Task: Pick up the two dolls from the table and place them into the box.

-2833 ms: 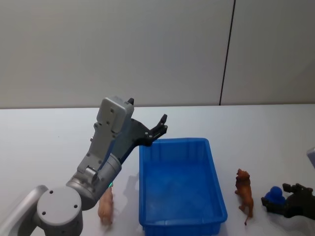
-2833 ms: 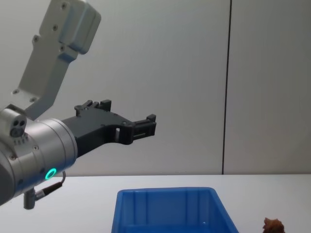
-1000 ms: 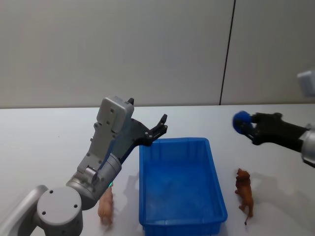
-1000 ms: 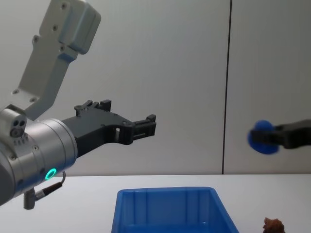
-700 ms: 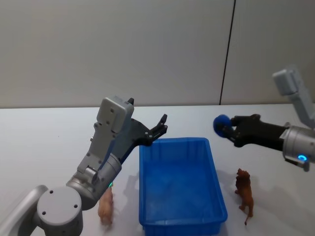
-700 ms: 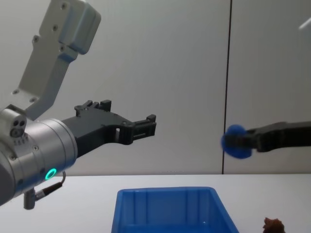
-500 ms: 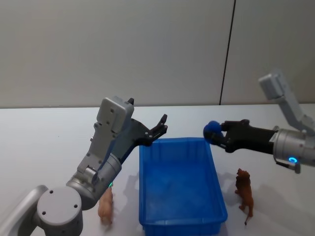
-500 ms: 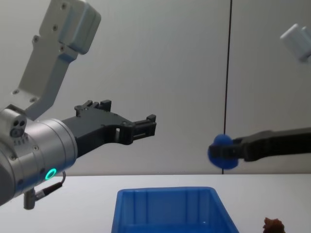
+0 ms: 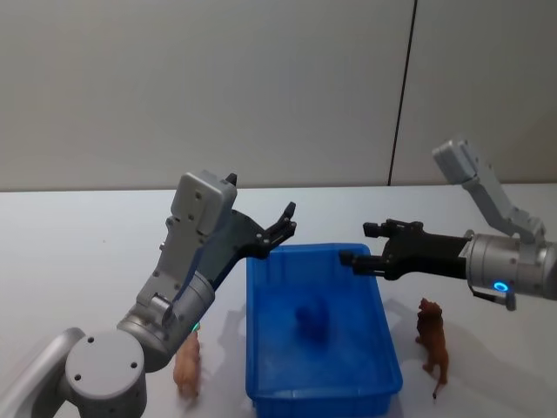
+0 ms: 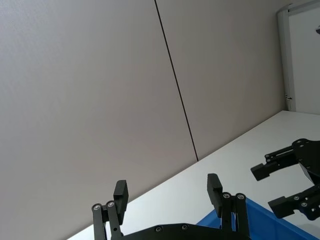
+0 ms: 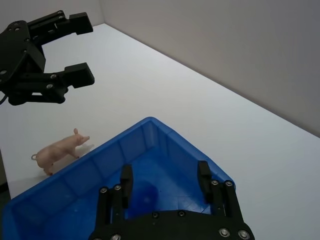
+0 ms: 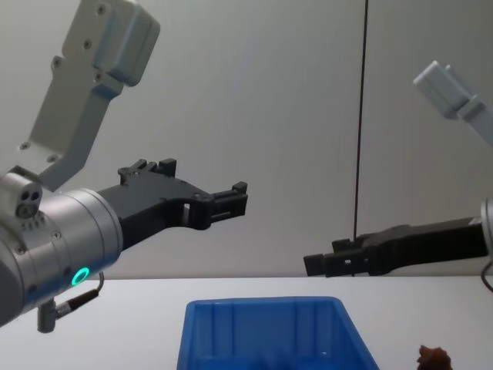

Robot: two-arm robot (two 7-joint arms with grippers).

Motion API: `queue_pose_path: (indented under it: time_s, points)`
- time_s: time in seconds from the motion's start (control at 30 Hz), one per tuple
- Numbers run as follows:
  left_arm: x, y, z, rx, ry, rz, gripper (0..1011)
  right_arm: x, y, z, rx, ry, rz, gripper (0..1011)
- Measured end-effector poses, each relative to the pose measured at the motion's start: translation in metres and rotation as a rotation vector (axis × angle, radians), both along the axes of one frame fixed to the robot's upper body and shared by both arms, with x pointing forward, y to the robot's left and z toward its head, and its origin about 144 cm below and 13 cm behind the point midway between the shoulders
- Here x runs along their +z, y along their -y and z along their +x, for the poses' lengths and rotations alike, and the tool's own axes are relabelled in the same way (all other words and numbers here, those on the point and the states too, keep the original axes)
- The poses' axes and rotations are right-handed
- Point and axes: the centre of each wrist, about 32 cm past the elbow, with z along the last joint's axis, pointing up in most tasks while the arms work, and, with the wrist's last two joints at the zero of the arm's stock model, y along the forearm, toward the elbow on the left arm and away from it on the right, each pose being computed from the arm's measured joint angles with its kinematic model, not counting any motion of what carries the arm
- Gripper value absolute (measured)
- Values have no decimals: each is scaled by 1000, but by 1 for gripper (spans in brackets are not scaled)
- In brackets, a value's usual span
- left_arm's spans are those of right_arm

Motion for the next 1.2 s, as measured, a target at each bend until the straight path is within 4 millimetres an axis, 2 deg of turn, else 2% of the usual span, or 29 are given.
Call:
queue_pose_path:
  time_s: [0.03, 0.1, 0.17, 0.3, 0.57, 0.93, 1.2]
  points:
    - [0, 0, 0, 0, 0, 0, 1001, 0, 0, 0, -2, 0, 0, 812]
    - [0, 0, 0, 0, 0, 0, 1001, 0, 1, 1, -6, 1, -1, 830]
    - [0, 0, 0, 0, 0, 0, 1001, 0, 4, 2, -21, 6, 0, 918]
    - [0, 0, 0, 0, 0, 0, 1001, 1, 9, 2, -42, 15, 2, 1001]
    - [0, 0, 0, 0, 0, 0, 1001, -1, 21, -2, -86, 18, -1, 1001]
    - [0, 0, 0, 0, 0, 0, 1001, -12, 45, -23, -136, -39, -35, 1001]
    - [0, 0, 0, 0, 0, 0, 1001, -21, 55, -35, -157, -85, -62, 1001]
